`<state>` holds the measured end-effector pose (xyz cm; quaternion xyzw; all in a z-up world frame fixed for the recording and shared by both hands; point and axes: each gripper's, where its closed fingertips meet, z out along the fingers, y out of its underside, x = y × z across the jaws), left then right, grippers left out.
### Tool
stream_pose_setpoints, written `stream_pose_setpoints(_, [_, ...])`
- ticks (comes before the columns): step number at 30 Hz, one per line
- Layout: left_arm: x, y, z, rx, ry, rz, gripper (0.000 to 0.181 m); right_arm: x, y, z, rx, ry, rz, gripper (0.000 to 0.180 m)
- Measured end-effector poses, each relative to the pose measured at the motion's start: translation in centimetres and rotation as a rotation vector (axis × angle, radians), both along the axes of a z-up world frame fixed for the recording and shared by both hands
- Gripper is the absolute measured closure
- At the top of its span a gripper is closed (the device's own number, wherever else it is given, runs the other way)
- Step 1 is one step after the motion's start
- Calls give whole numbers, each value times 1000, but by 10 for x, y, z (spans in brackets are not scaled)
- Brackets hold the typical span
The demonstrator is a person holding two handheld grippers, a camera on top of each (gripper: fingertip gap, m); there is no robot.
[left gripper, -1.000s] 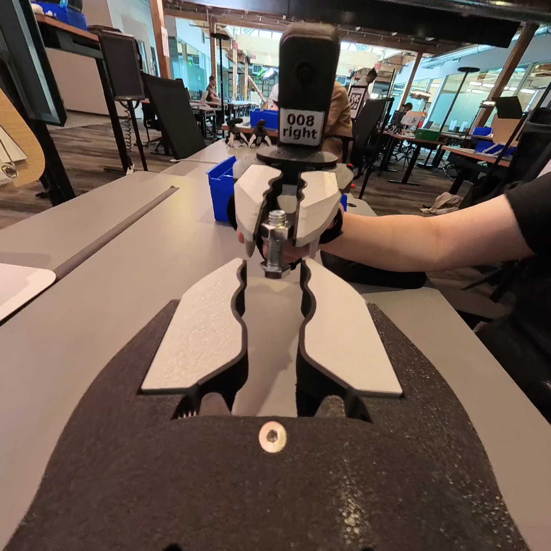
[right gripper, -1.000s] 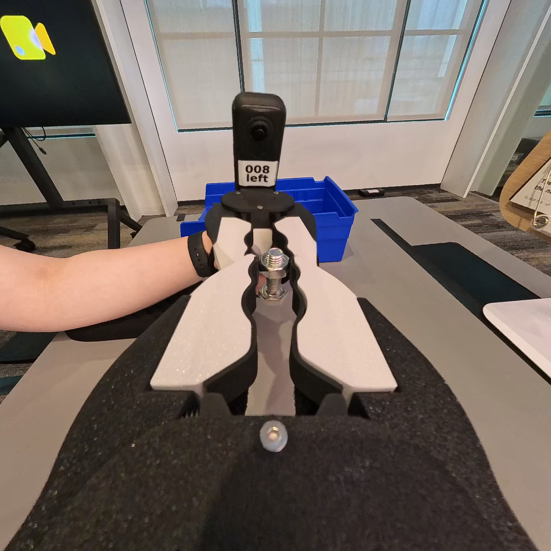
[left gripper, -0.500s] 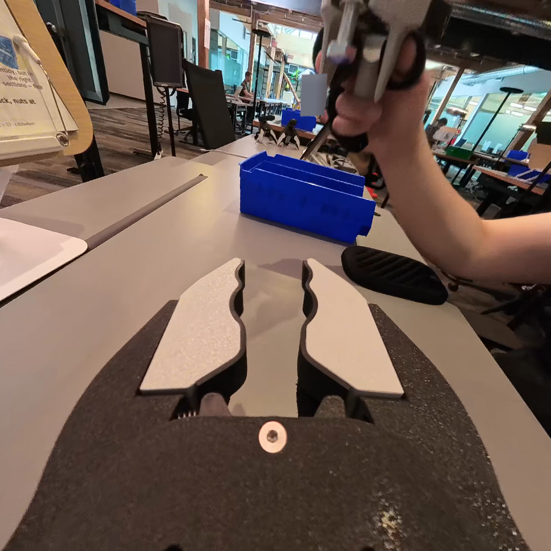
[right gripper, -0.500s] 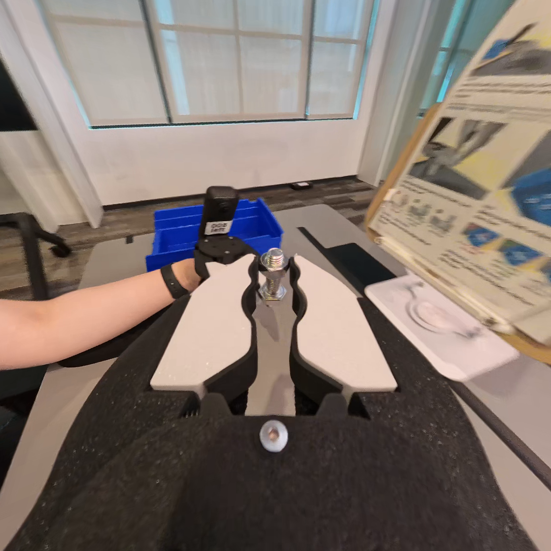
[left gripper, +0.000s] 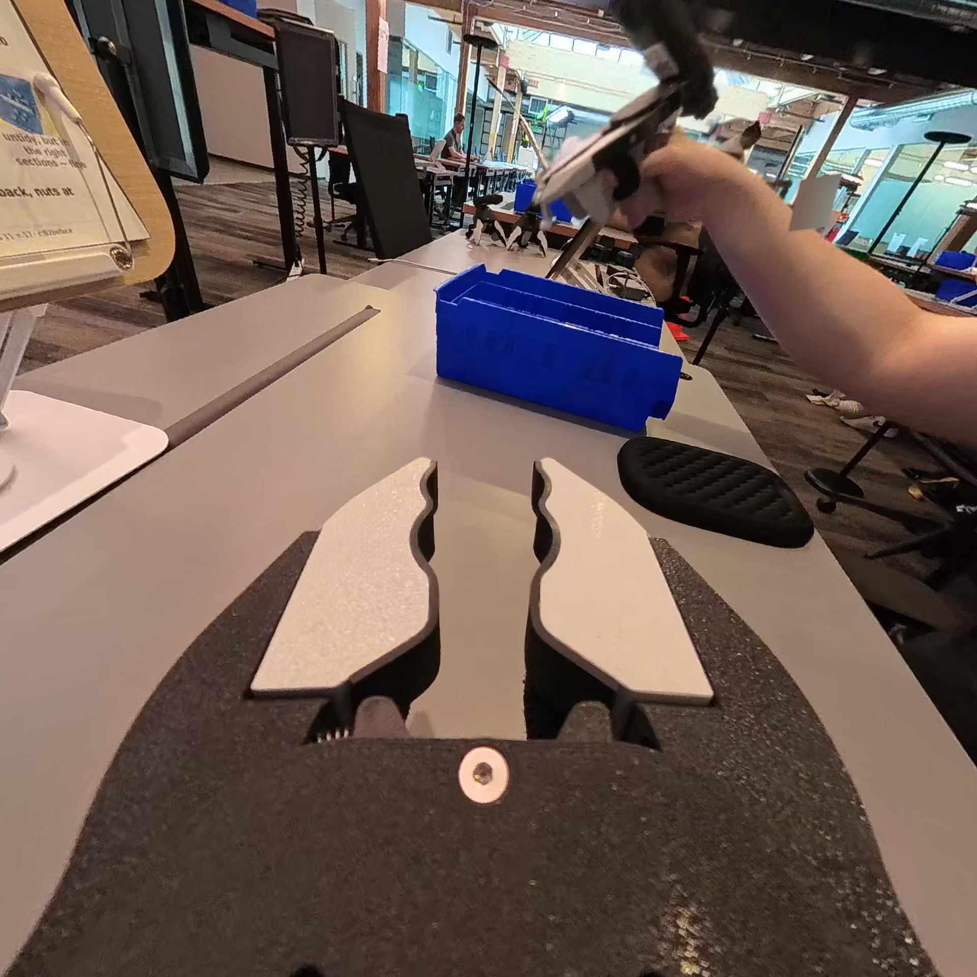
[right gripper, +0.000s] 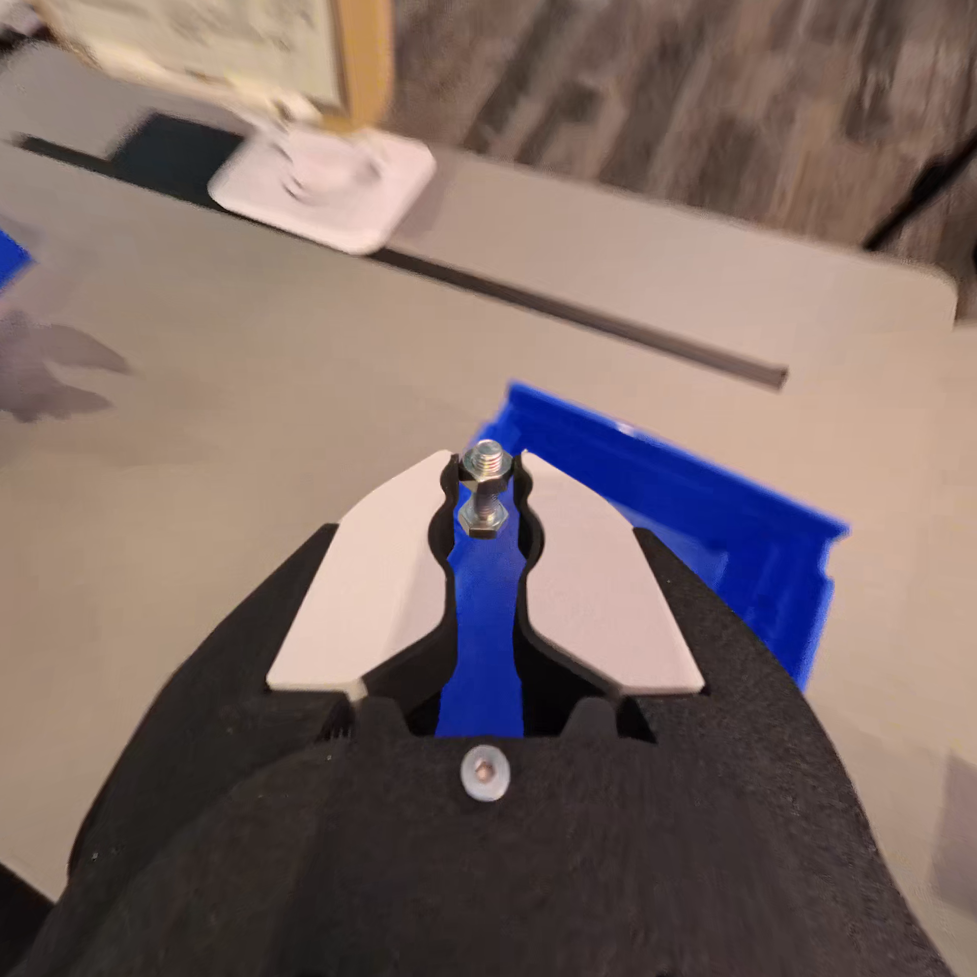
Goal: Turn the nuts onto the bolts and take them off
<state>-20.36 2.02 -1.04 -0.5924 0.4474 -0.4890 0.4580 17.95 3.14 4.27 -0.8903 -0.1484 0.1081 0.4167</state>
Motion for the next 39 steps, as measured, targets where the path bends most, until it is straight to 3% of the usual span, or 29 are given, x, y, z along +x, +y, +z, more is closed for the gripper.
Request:
stream_pose_setpoints(6, [5,0,-5,-3,24,-6,148,50,-10,-94,-324,6,-119,160])
stream_pose_setpoints(12, [6,-1,-10,-9,44,-15,148,57,-8,-140,-505,-39,-149,160])
stream_pose_setpoints(20, [1,-1,-7,-6,31,-16,149,72,2,-170,-674,-165,-191,160])
stream_pose_setpoints(39, [3,-6,-3,3,19,-43,150,73,11,-191,-689,-91,-186,160])
